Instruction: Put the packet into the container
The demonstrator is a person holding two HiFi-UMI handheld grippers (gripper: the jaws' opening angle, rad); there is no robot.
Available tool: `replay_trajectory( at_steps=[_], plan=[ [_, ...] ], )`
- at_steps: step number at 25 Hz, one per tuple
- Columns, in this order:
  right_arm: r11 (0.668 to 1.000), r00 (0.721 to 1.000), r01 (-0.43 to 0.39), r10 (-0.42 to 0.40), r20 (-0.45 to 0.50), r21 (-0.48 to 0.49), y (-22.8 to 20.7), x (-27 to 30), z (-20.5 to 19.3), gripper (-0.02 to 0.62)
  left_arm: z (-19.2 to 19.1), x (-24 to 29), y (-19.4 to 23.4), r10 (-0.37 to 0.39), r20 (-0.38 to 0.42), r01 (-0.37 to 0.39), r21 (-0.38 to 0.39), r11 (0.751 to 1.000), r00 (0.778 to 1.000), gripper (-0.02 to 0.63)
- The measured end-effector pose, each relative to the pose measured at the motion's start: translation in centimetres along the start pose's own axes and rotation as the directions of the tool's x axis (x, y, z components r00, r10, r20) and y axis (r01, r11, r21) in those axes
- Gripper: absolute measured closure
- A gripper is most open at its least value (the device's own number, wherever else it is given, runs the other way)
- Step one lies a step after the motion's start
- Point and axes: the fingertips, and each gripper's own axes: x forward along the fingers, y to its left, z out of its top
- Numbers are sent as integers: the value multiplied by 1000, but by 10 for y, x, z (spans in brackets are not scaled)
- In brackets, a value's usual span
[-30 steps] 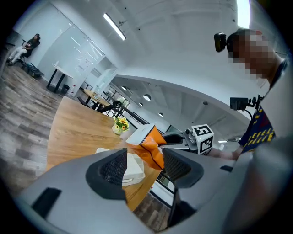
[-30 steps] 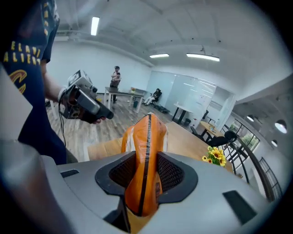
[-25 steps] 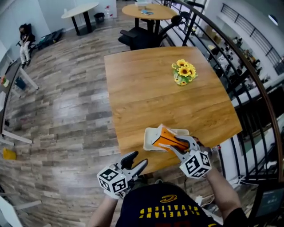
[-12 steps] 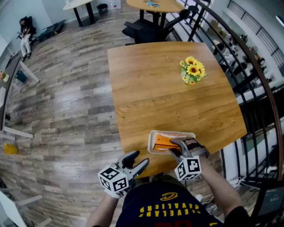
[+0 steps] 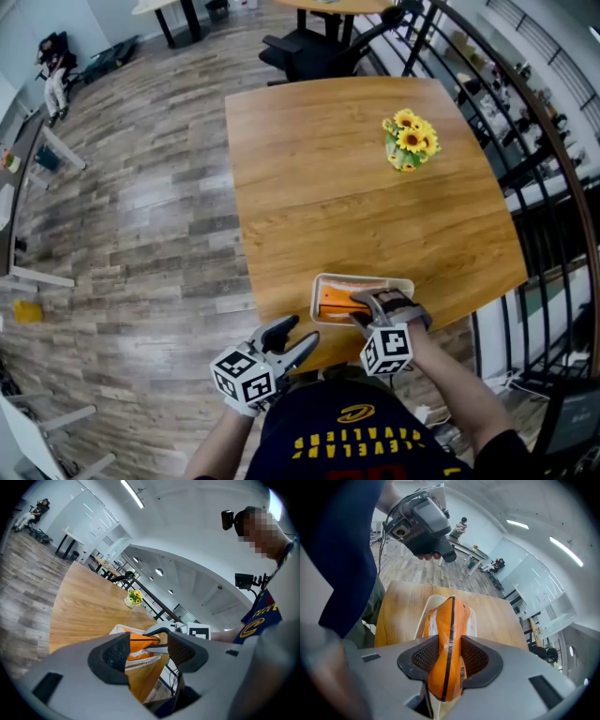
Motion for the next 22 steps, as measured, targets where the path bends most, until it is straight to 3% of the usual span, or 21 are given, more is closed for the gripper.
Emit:
replay_trajectory(
  at_steps=[8, 13, 22],
  plan=[
    [996, 996, -88, 87, -28, -6, 11, 16, -4, 448, 2, 3, 1, 6, -2, -7, -3, 1000, 1000, 368],
    [988, 991, -131, 132, -9, 85, 12, 21, -8, 446, 0, 5, 2, 14, 8, -14, -23, 1000, 1000, 368],
    [985, 995, -97, 93, 37, 141, -1, 10, -4, 408, 0, 5, 0, 24, 16, -24, -31, 999, 1000, 369]
  ],
)
